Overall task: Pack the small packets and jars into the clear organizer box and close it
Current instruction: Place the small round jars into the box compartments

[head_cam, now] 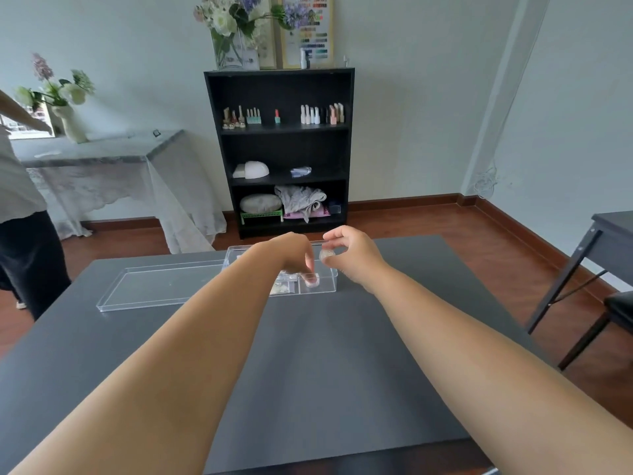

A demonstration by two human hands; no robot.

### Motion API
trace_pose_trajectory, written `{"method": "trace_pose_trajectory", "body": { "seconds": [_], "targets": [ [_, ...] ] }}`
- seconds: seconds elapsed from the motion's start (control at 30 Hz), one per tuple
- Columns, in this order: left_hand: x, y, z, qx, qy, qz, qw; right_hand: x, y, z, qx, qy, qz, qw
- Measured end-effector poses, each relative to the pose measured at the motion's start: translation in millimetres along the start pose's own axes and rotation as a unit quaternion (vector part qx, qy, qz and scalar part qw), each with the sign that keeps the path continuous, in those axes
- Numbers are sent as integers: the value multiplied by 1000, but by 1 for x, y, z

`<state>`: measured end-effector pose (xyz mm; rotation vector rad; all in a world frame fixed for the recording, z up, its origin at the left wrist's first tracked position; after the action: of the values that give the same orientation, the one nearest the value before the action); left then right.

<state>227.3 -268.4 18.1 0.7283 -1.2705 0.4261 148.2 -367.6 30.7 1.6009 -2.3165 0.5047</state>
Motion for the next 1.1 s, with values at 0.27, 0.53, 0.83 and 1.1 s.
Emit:
{"method": "trace_pose_trajectory", "body": {
  "seconds": [0.27, 0.53, 0.83, 1.1],
  "targets": [
    [28, 50, -23, 4, 114, 210, 971, -9, -7, 3, 40, 184, -43, 981],
    [-1, 147, -55, 15, 169, 269, 948, -32, -21, -21, 19, 373, -184, 909],
    [-36, 194, -81, 54, 136, 215, 966, -44, -21, -21, -2, 403, -217, 889],
    [-80, 224, -92, 82, 175, 60, 979, 18, 13, -31, 50, 285, -116, 950]
  ]
}}
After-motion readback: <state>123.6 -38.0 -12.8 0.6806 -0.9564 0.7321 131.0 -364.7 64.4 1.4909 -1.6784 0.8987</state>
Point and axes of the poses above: each hand's wrist, its own y-axis away from the middle knuckle, its own x-axis out of the back of the hand, z = x × y, the point moved 9 cm from there along -y, towards the middle knuckle, and after that the axes turned 3 degrees about -y, right-handed, at the moved point
